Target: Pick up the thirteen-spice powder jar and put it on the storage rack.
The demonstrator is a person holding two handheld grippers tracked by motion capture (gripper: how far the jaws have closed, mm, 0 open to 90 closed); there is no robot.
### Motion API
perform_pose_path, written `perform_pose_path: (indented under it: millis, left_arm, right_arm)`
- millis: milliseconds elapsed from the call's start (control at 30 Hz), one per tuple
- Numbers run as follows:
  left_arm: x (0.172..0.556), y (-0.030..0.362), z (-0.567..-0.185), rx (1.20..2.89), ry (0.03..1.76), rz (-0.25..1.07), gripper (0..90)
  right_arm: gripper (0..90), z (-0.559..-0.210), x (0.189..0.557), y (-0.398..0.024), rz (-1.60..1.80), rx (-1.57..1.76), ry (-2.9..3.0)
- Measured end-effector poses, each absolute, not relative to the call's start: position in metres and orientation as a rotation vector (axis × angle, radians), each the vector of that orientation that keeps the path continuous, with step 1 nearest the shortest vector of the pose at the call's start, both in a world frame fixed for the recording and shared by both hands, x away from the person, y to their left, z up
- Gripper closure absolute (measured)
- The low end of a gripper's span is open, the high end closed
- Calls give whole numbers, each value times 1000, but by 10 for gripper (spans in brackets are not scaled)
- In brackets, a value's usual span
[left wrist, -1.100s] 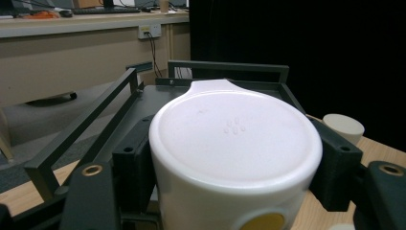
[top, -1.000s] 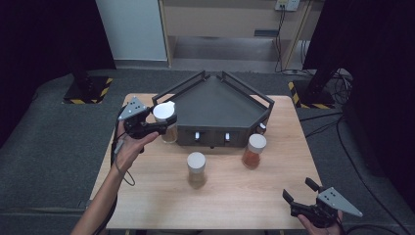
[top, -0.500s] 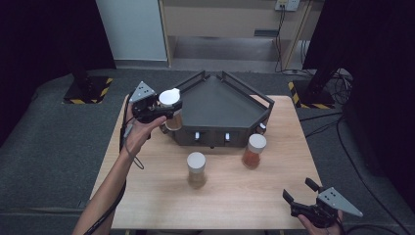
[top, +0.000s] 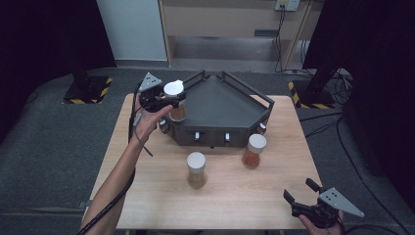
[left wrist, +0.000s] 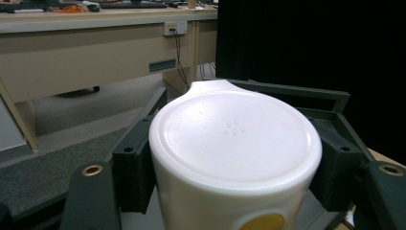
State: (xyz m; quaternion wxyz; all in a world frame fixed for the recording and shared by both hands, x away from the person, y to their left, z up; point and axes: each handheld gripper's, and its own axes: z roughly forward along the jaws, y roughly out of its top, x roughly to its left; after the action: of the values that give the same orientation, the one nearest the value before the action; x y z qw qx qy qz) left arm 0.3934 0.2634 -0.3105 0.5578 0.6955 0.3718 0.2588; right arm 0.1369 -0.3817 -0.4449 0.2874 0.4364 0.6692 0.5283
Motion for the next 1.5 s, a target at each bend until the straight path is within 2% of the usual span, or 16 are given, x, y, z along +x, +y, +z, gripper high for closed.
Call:
perform_pose_path:
  millis: [667,1500]
  left_arm:
    - [418,248,-324,1641,933,679,294]
    - [424,240,-340,1616,935,668,293]
  right_arm:
    - [56,-446,136,-384,1417,1172,1782]
    - [56,-446,135,-385,1428,1183,1779]
